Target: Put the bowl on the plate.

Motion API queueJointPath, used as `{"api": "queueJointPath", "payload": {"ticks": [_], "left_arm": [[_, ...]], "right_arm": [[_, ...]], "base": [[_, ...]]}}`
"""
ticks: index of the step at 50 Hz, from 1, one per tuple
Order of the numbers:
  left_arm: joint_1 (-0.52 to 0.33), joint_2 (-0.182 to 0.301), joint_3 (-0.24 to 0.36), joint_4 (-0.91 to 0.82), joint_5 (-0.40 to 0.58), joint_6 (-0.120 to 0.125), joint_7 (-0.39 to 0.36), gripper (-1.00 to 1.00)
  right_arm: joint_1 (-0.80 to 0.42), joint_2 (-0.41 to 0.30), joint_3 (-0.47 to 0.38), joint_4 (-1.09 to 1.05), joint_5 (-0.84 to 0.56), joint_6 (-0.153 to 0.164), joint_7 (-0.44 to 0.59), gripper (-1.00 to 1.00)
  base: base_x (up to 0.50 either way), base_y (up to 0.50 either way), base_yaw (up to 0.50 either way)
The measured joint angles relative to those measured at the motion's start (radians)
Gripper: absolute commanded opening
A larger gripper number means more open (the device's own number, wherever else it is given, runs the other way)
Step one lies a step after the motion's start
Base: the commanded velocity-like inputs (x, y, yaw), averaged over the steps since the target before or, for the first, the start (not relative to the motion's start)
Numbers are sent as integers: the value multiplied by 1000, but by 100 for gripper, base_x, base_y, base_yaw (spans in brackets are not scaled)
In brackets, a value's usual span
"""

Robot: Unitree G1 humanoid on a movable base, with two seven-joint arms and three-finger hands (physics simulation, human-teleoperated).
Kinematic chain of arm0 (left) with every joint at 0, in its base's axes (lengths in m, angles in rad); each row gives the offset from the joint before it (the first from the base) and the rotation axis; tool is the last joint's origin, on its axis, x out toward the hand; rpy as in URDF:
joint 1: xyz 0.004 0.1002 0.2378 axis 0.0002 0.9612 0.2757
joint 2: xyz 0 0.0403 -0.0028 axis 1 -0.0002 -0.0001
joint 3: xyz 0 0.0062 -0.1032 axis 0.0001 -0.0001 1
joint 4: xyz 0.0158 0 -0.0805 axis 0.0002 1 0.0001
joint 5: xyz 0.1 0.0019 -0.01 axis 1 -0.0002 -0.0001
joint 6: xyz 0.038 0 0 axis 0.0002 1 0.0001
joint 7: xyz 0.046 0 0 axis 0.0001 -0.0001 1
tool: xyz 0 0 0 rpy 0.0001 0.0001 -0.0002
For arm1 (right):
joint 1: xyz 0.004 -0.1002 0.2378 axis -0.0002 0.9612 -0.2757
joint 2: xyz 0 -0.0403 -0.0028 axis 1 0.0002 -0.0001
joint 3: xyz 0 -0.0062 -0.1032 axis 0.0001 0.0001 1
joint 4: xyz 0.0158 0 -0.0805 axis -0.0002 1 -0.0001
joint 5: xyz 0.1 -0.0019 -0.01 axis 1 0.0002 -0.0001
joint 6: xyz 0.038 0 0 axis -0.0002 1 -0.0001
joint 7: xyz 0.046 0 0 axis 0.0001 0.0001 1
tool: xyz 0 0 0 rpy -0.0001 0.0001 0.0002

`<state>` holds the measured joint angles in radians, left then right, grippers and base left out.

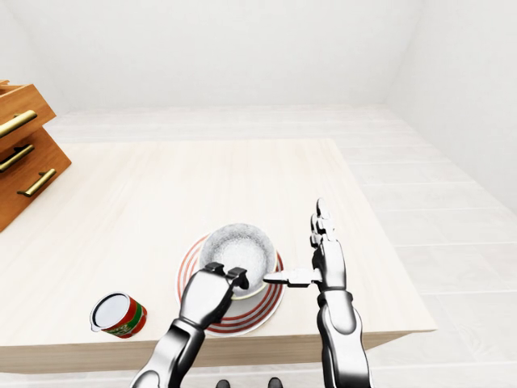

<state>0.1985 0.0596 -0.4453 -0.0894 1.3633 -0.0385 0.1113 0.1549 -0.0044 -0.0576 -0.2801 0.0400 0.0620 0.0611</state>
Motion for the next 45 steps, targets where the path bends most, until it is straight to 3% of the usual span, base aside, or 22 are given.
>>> {"api": "queueJointPath", "payload": {"ticks": [9,13,26,30,45], "left_arm": [[12,6,4,-7,-15,3,-3,-5],[18,9,3,-8,-19,5,-4,18],[33,17,-1,-16,-31,12,-5,44],[35,19,-3,-19,-33,14,-5,62],[46,25,-10,-43,-37,23,-1,67]], "right_arm": [[0,0,2,8,1,-7,-1,100],[0,1,3,12,1,-11,-1,100],[1,1,4,20,2,-19,-3,100],[2,1,5,20,3,-21,-2,100],[11,0,5,17,4,-26,-1,100]], "base": [[0,0,0],[0,0,0],[0,0,0],[0,0,0],[0,0,0]]}}
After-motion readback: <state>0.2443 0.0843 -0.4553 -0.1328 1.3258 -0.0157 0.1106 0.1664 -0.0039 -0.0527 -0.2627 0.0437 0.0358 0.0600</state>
